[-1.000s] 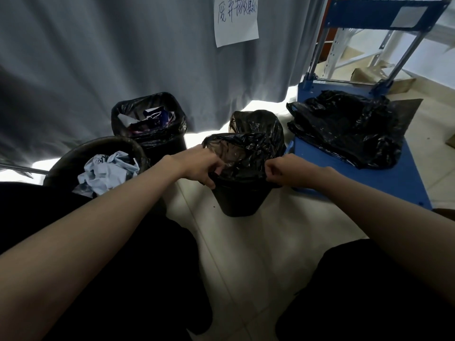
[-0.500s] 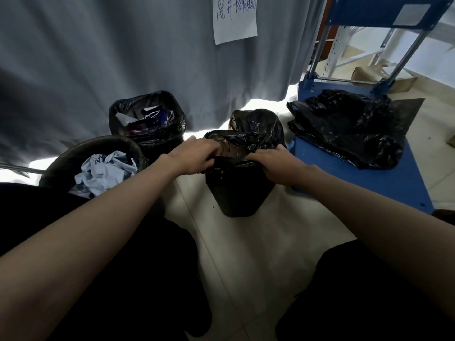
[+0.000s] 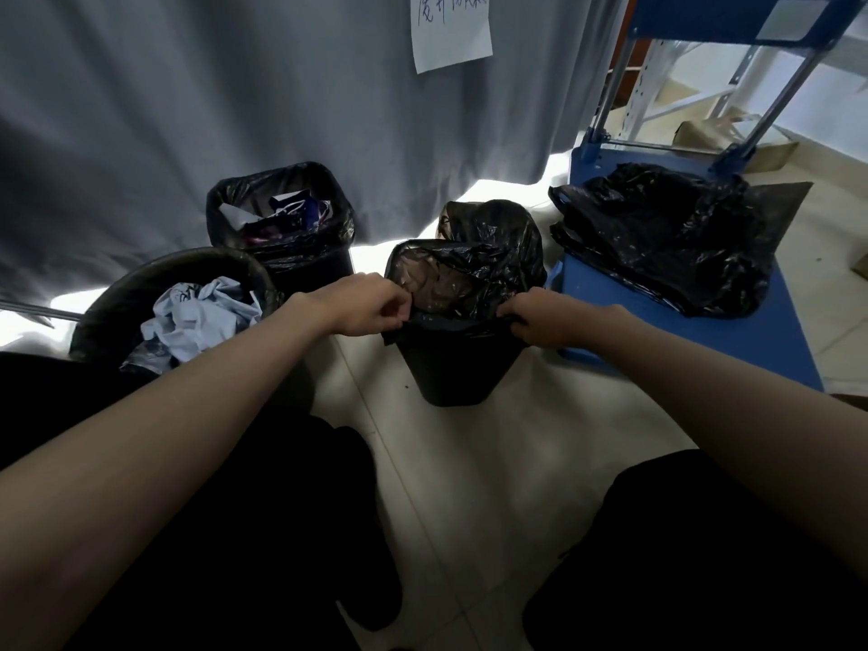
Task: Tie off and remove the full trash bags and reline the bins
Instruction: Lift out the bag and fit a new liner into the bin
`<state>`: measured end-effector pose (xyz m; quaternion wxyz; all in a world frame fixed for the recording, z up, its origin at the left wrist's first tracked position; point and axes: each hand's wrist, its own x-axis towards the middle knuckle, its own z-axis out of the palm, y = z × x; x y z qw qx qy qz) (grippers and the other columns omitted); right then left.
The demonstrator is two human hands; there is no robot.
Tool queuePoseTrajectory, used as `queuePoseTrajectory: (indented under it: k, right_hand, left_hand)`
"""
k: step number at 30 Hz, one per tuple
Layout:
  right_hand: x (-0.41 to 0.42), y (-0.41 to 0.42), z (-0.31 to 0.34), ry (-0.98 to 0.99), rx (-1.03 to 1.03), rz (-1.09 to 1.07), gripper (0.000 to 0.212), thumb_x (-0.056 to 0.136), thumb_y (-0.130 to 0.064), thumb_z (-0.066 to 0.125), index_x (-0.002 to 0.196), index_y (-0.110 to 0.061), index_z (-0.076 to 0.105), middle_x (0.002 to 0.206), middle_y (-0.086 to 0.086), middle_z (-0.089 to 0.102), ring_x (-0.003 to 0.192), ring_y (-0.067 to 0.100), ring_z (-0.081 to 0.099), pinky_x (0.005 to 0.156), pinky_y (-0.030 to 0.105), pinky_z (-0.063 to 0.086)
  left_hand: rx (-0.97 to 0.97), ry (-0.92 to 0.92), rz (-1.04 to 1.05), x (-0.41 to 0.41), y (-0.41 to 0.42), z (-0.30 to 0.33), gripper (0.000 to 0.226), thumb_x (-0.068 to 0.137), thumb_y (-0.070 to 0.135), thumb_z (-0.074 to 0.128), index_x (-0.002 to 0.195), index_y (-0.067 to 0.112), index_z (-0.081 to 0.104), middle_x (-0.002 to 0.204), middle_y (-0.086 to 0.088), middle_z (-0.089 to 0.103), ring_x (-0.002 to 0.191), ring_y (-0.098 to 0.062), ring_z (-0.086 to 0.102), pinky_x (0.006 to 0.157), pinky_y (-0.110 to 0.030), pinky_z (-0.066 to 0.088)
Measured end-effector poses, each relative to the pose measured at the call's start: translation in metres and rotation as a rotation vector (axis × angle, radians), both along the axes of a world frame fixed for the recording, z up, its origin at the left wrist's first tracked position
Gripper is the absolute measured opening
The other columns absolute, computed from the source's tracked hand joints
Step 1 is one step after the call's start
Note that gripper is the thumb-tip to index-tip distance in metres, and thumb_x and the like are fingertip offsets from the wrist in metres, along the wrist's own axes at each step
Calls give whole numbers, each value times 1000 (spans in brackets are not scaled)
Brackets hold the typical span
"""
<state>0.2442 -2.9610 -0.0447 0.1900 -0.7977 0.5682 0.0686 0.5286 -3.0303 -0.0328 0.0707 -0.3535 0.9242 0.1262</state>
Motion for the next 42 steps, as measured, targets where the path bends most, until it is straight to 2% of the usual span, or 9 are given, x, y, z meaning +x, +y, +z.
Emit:
queuePoseTrajectory:
  k: [5, 11, 15, 17, 21, 26, 28, 36, 42]
  right_hand:
    - [5, -3, -5, 59, -90, 48, 40, 95, -10, 42, 128, -23, 61, 128, 3, 58, 118, 26, 54, 94, 38, 42]
    - [17, -21, -21, 190, 142, 46, 44, 99, -22, 32, 137, -35, 49, 140, 9, 51, 124, 31, 49, 103, 44, 40]
    - [26, -37, -36, 299, 196, 39, 48, 99, -24, 28, 145, -35, 39, 145, 10, 46, 136, 32, 39, 117, 55, 8]
    - [28, -38, -36, 276, 203, 23, 47, 99, -24, 29, 144, -33, 41, 144, 9, 48, 136, 31, 40, 117, 54, 5]
    - [17, -27, -18, 83, -10, 13, 32, 94, -18, 45, 121, -25, 60, 123, 8, 56, 115, 27, 53, 97, 41, 39]
    - [-1, 3, -5, -87, -286, 70, 26, 76, -8, 58, 89, -20, 40, 85, -4, 43, 77, 20, 43, 68, 30, 26]
    - [-6, 11, -3, -76, -309, 75, 26, 76, -7, 57, 81, -23, 37, 78, -7, 41, 72, 17, 42, 66, 27, 21]
    - [-27, 23, -6, 1, -336, 68, 19, 79, -21, 69, 74, -24, 51, 75, -8, 53, 72, 13, 49, 80, 32, 40]
    - [-32, 32, -11, 78, -346, 122, 12, 85, -40, 69, 87, -29, 72, 87, -11, 66, 86, 10, 58, 73, 17, 28]
  left_hand:
    - [-12, -12, 4, -3, -1, 0, 5, 88, 24, 60, 88, 29, 61, 81, 11, 62, 77, -12, 59, 69, -29, 44]
    - [-19, -15, 8, -10, -1, 3, 7, 89, 23, 58, 86, 29, 58, 77, 12, 59, 77, -14, 59, 69, -28, 41]
    - [-12, -14, 10, -12, 0, 2, 5, 88, 24, 57, 88, 27, 61, 78, 12, 60, 77, -15, 59, 69, -28, 41]
    - [-5, -19, 11, -12, 1, 3, 5, 87, 26, 59, 87, 29, 63, 77, 13, 61, 76, -12, 59, 66, -26, 39]
    - [11, -29, -2, -10, 3, 3, 5, 82, 30, 63, 80, 29, 68, 76, 14, 66, 72, -6, 61, 65, -26, 48]
    - [-13, -60, 16, -11, 11, 0, 13, 73, 35, 76, 77, 27, 67, 74, 14, 65, 72, -7, 60, 60, -24, 43]
    - [-15, -77, 26, -13, 14, 1, 15, 72, 37, 78, 75, 29, 65, 72, 16, 63, 72, -6, 59, 57, -23, 39]
    - [-81, -108, 34, -18, 17, 0, 16, 69, 34, 81, 71, 25, 67, 69, 13, 65, 70, -8, 59, 53, -20, 33]
    - [-172, -93, 2, -17, 26, -5, 16, 72, 28, 71, 64, 24, 58, 66, 8, 62, 71, -18, 60, 62, -28, 42]
